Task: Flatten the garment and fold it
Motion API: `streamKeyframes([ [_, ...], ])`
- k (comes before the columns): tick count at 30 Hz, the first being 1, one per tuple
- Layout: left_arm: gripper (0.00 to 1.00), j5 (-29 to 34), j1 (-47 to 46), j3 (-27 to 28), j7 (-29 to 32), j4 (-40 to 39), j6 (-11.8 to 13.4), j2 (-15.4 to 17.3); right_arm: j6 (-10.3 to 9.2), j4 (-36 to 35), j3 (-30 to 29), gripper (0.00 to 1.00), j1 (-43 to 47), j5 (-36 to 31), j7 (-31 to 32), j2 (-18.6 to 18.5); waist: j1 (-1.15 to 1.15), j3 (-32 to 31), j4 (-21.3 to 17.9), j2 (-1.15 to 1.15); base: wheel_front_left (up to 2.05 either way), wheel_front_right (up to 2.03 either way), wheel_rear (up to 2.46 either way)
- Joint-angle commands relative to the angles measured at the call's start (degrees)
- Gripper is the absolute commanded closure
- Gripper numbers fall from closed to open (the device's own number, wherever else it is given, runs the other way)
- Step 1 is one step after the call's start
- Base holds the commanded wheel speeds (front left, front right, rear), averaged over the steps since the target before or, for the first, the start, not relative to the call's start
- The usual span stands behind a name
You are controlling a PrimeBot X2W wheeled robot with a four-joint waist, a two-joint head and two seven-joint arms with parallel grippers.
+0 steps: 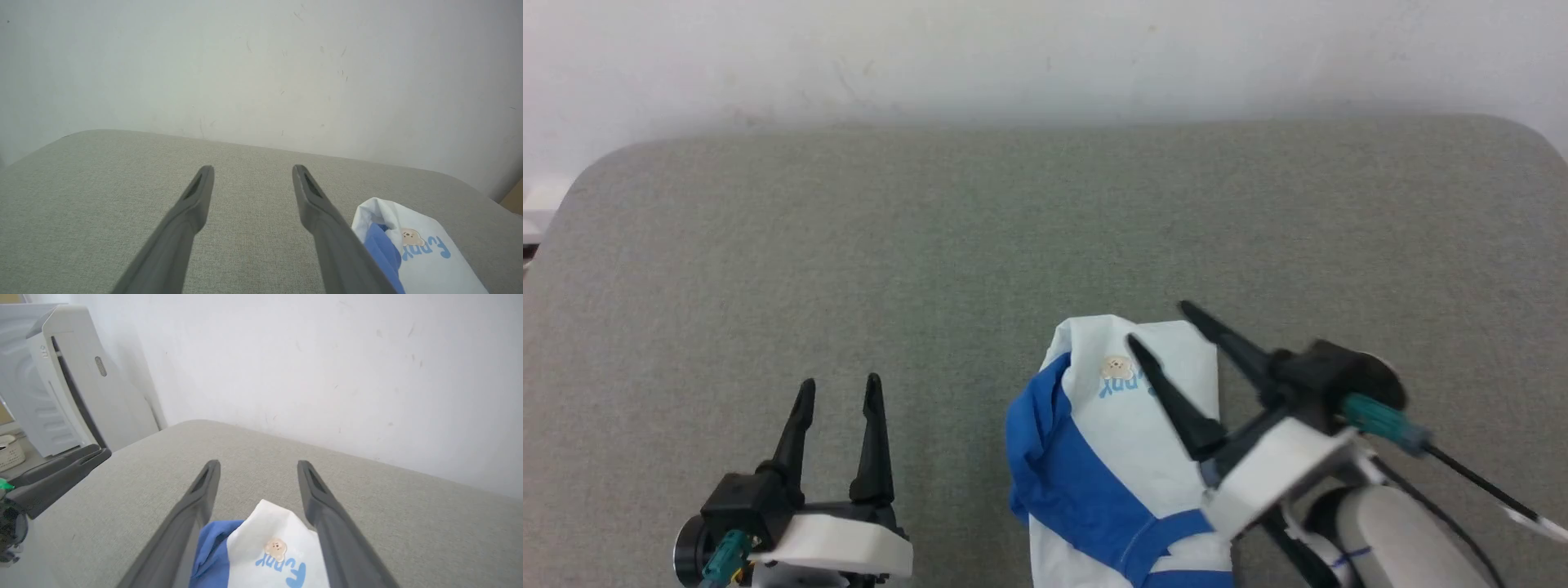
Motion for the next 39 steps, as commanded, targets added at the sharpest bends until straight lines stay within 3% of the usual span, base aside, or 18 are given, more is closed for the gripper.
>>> streamKeyframes([
  [1,0.0,0.0,0.45,0.21,-0.27,-0.19,0.36,-0.19,-0.04,-0.58,-1.07,0.0,1.19,-0.73,-0.8,0.46,0.0,-0.61,-0.98,0.0,0.0,0.0,0.0],
  [11,0.0,-0.17,1.04,1.59,-0.27,-0.69,0.73,-0.23,-0.04,-7.23,-23.17,0.0,12.04,-7.45,-7.14,4.8,0.0,-0.99,-2.96,0.0,0.0,0.0,0.0],
  [19,0.0,-0.13,1.87,2.5,-0.27,-1.16,0.89,-0.26,-0.04,-9.26,-36.12,0.0,18.38,-6.61,-2.54,6.17,0.0,-1.07,-3.75,0.0,0.0,0.0,0.0],
  [23,0.0,-0.06,1.34,2.74,-0.27,-1.48,0.27,-0.26,-0.04,-6.39,-40.59,0.0,19.13,-1.68,4.31,5.0,0.0,-0.03,-3.09,0.0,0.0,0.0,0.0],
  [30,0.0,-0.28,0.28,2.48,-0.27,-2.08,0.0,-0.28,-0.04,3.37,-43.67,0.0,17.41,11.19,24.33,1.67,0.0,1.84,-0.29,0.0,0.0,0.0,0.0],
  [39,0.0,-1.42,-1.49,0.18,-0.27,-2.38,0.72,-0.28,-0.04,11.11,-40.66,0.0,11.44,32.13,43.58,5.79,0.0,3.7,3.61,0.0,0.0,0.0,0.0],
])
